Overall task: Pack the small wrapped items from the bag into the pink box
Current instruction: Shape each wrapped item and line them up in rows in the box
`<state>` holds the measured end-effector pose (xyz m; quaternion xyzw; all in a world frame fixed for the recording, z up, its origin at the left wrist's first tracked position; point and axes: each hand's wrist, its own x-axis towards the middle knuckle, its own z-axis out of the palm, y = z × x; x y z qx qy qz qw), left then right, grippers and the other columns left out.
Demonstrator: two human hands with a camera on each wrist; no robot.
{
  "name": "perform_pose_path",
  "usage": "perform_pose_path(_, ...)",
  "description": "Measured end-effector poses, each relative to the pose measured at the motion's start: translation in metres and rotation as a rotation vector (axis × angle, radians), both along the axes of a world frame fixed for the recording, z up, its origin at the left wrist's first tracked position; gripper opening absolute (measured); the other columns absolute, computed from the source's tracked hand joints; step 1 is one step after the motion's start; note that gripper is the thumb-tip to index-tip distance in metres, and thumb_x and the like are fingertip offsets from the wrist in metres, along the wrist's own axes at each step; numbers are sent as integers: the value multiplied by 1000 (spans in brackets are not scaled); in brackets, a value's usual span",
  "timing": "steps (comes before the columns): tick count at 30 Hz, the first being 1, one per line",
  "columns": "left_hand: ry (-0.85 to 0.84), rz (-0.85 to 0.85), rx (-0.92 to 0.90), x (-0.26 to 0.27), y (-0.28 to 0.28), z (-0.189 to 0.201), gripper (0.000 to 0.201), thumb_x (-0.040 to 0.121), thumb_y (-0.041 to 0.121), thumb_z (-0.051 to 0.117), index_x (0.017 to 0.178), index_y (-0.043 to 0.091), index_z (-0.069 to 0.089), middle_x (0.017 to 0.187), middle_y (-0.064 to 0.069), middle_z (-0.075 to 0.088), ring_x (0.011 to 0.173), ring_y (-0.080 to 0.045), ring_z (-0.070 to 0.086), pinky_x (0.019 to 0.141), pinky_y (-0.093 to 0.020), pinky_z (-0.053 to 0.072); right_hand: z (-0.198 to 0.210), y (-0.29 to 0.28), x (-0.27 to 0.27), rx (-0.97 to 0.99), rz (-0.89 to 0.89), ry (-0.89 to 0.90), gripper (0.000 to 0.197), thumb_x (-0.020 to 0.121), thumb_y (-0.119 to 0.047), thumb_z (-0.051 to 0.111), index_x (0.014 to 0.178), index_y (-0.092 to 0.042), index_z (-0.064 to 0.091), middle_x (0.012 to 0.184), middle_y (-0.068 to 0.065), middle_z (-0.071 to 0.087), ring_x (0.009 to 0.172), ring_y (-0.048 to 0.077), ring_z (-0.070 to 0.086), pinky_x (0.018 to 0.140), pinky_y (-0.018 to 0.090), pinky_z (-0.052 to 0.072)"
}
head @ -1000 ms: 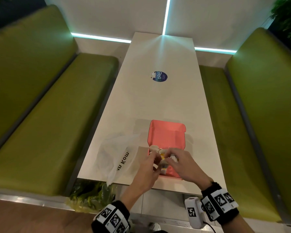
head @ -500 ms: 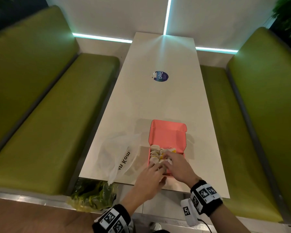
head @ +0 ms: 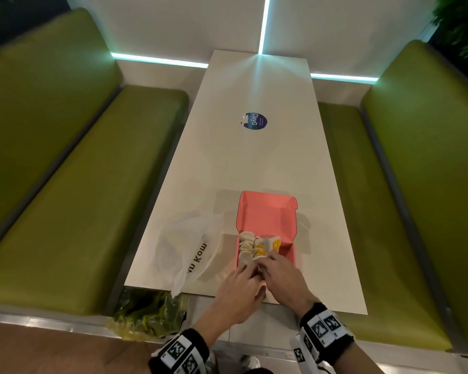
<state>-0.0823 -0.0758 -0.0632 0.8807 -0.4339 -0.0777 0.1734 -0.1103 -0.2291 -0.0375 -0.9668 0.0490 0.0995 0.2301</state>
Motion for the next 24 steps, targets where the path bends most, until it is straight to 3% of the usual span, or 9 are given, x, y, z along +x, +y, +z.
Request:
perform_pose_path(6,10,4,-2,1,2,3,34,99,35,44,121,15,62,134,-1,51,122,-24,45,102,-39,46,15,-19,9,106,-120,-101,17,100,-29,49,106,-26,65,109,-9,57,98,12,58,84,31,48)
perform_pose_path(9,29,12,36,0,2,6,39,101,37,41,126,14,60,135,-1,50,123,-24,43,104,-39,44,23,-32,21,69,-197,-143,24,100,-27,49,120,-24,61,117,-7,57,101,14,58,86,33,49)
perform_pose_path(12,45,25,32,-2,2,7,40,102,40,39,127,15,58,137,0,47,127,-21,40,107,-38,41,27,-38,31,-15,-184,-69,31,100,-22,48,131,-22,56,124,-3,53,109,18,58,86,33,49)
perform_pose_path(17,26,40,-11,0,2,7,40,100,42,36,127,19,53,132,-1,49,125,-21,41,107,-38,42,18,-40,36,-120,-125,-56,14,101,-25,49,105,-19,62,112,-2,50,87,12,57,72,25,49)
perform_pose_path(20,-29,58,-96,3,2,12,39,96,43,35,124,21,51,124,-1,51,114,-21,49,98,-36,48,20,-43,33,-95,-120,-65,12,100,-26,50,101,-20,60,110,-4,49,87,11,56,73,29,52)
perform_pose_path(24,-4,112,-271,12,-3,27,37,96,37,48,130,23,50,134,0,47,121,-16,42,98,-29,44,38,-46,27,-81,-76,-74,9,100,-26,49,101,-24,57,107,-9,52,91,15,58,76,39,54)
